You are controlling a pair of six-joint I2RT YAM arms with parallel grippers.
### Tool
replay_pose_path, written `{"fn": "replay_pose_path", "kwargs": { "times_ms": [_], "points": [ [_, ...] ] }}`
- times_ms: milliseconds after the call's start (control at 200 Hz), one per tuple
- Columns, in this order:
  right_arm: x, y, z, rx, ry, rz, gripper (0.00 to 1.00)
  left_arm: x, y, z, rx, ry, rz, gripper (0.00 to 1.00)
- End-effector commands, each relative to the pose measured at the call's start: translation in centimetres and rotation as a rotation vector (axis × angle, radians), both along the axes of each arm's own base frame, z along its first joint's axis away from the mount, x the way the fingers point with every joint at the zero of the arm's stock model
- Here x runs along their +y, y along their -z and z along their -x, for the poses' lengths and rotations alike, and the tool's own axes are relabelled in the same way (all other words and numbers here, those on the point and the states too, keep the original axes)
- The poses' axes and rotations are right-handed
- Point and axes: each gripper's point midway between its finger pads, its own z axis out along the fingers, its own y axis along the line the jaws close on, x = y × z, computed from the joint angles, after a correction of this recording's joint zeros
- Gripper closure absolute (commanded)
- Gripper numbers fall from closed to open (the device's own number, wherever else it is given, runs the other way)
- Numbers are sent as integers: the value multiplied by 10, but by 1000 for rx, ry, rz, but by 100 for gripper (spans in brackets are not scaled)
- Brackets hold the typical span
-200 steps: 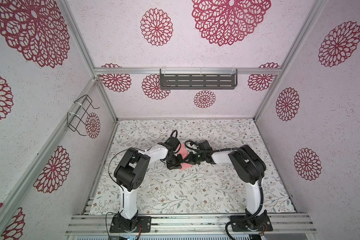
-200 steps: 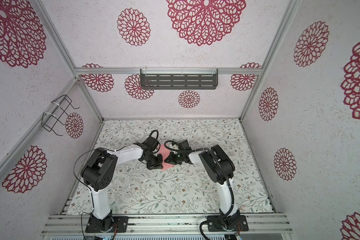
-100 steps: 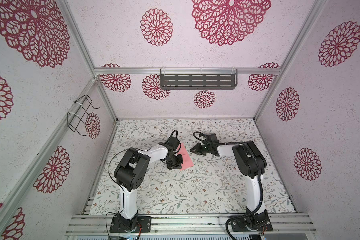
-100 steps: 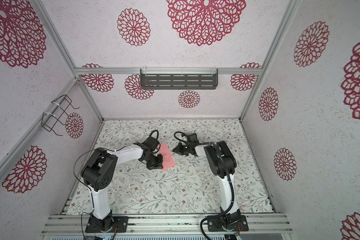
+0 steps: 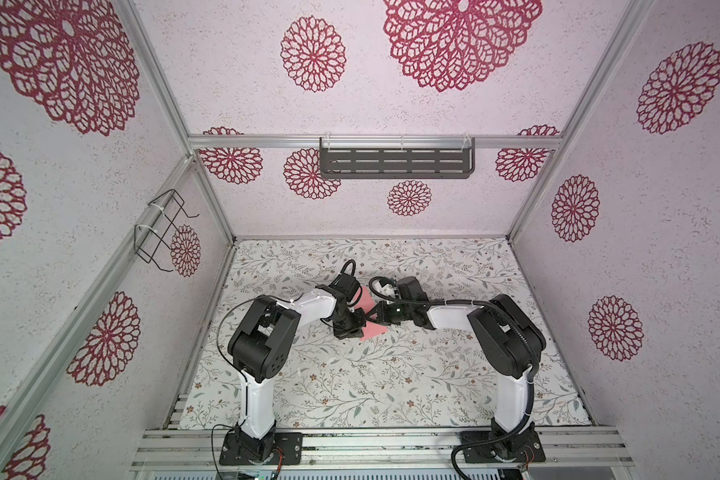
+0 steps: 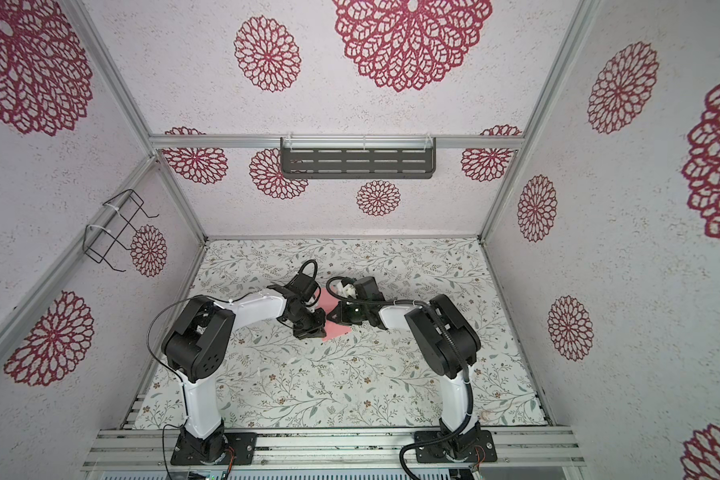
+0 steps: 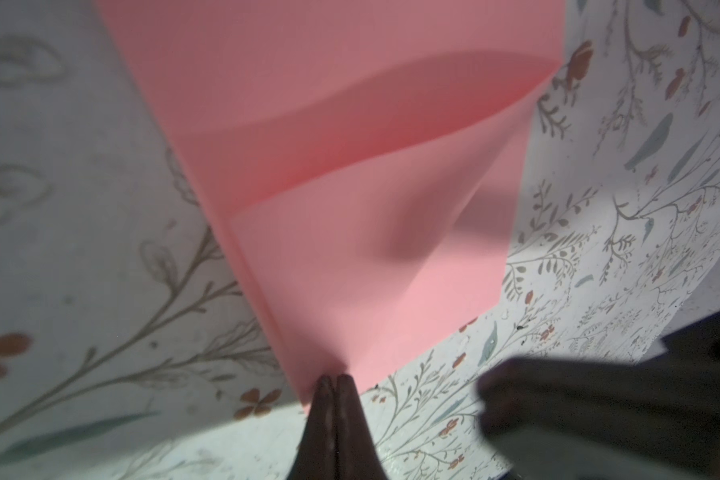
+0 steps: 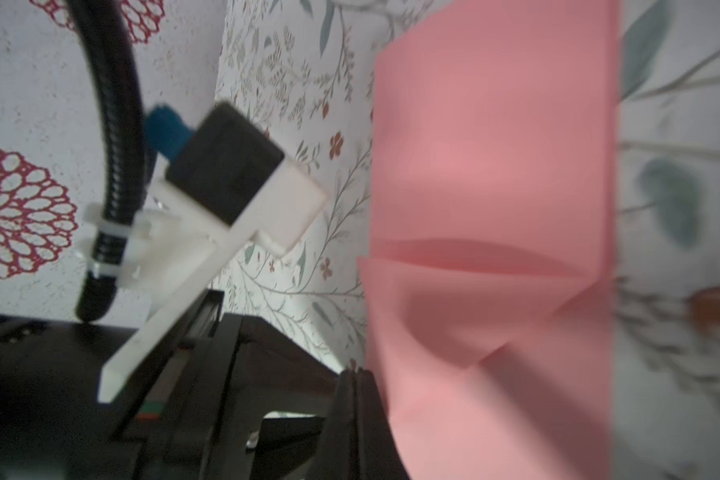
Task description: Fold a paper plane with a square sheet of paper (pick it up from the middle)
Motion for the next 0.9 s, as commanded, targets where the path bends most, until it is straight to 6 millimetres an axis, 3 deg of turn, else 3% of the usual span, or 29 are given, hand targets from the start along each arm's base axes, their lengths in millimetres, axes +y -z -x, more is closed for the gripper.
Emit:
{"fn": "replay_pose_path", "kwargs": {
  "times_ms": [0, 580, 695, 896],
  "points": [
    [-1, 6, -3, 28, 16, -38, 100, 28, 34, 26, 106, -10, -141, 100],
    [-1, 38, 12, 70, -50, 23, 100, 28, 38, 29, 117, -16, -135, 100],
    [-16, 54, -4, 71, 1, 90, 100, 28, 37, 29, 116, -16, -136, 100],
    [-52, 68, -55, 76, 137, 97, 100, 28, 37, 30, 117, -12, -135, 100]
  ]
}}
